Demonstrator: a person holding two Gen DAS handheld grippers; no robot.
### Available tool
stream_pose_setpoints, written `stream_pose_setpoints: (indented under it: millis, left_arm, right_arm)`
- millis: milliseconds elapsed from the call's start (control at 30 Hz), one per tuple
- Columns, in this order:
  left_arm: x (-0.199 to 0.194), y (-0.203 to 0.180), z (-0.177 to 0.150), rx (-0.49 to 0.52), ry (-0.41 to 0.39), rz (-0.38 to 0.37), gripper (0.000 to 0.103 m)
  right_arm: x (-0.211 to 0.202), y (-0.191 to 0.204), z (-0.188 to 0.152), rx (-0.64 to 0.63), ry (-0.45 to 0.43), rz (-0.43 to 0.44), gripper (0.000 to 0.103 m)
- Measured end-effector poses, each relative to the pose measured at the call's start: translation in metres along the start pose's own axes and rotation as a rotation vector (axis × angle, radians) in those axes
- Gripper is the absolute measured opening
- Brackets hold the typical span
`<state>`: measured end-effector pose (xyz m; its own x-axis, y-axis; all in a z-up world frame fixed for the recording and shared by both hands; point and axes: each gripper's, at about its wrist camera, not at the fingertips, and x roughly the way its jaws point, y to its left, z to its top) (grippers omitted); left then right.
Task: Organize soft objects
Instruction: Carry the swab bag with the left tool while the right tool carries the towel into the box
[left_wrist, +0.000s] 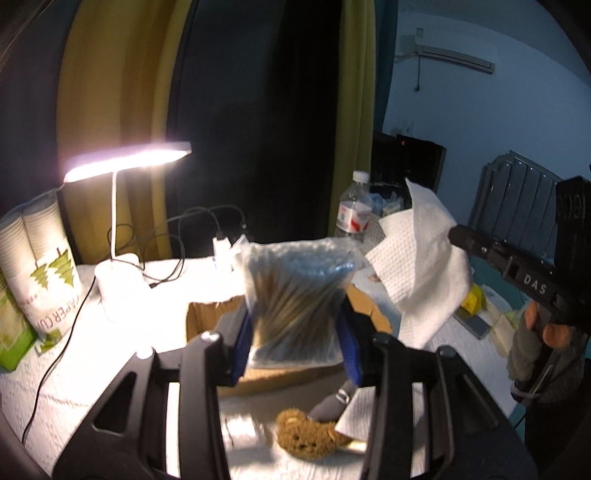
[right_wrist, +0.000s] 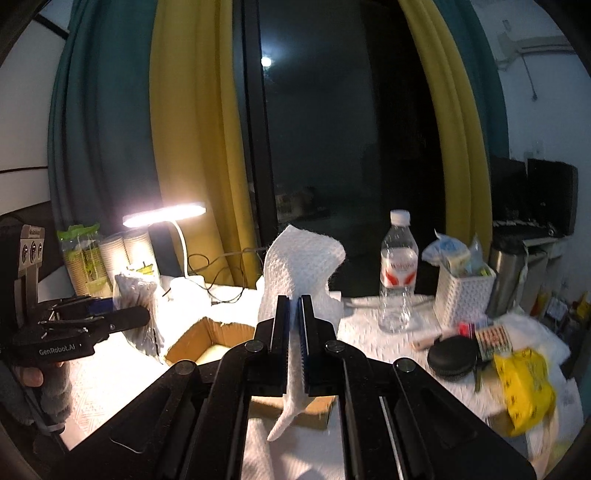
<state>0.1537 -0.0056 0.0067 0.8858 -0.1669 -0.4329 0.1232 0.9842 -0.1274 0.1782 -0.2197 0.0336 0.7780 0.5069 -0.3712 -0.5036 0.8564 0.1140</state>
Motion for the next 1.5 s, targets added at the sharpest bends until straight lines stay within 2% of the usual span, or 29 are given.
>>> stream_pose_setpoints:
  millis: [333, 533, 867, 967, 1200, 1333, 1367, 1400, 1500]
  left_arm:
    - [0.038, 0.002, 0.016, -0.012, -0.002, -0.01, 0.042]
    - [0.071, -0.001, 0.006, -0.033, 0.045, -0.021, 0.042]
    - [0.137, -0.01, -0.025, -0.051, 0.189, -0.036, 0.042]
    - [0.152, -0.012, -0.034, -0.061, 0.232, -0.033, 0.042]
    - [0.171, -0.011, -0.045, -0.083, 0.294, -0.032, 0.043]
    - [0.178, -0.009, -0.048, -0.096, 0.334, -0.034, 0.044]
    - [0.178, -0.009, -0.049, -0.095, 0.339, -0.036, 0.046]
    - [0.178, -0.009, -0.049, -0.094, 0.341, -0.04, 0.052]
    - [0.17, -0.01, -0.047, -0.085, 0.322, -0.046, 0.056]
  right_arm:
    - [0.04, -0.006, 0.017, -0.032, 0.0, 0.037, 0.005]
    - [0.069, -0.018, -0.002, -0.009, 0.065, 0.044, 0.005]
    - [0.114, -0.032, -0.062, 0.034, 0.255, 0.062, 0.005]
    - [0.121, -0.033, -0.073, 0.041, 0.288, 0.07, 0.005]
    - [0.139, -0.028, -0.091, 0.037, 0.368, 0.077, 0.005]
    - [0.139, -0.024, -0.093, 0.019, 0.373, 0.078, 0.006]
    - [0.139, -0.024, -0.093, 0.018, 0.373, 0.077, 0.006]
    - [0.139, -0.024, -0.093, 0.017, 0.372, 0.077, 0.006]
    - [0.135, -0.024, -0.089, 0.016, 0.369, 0.075, 0.011]
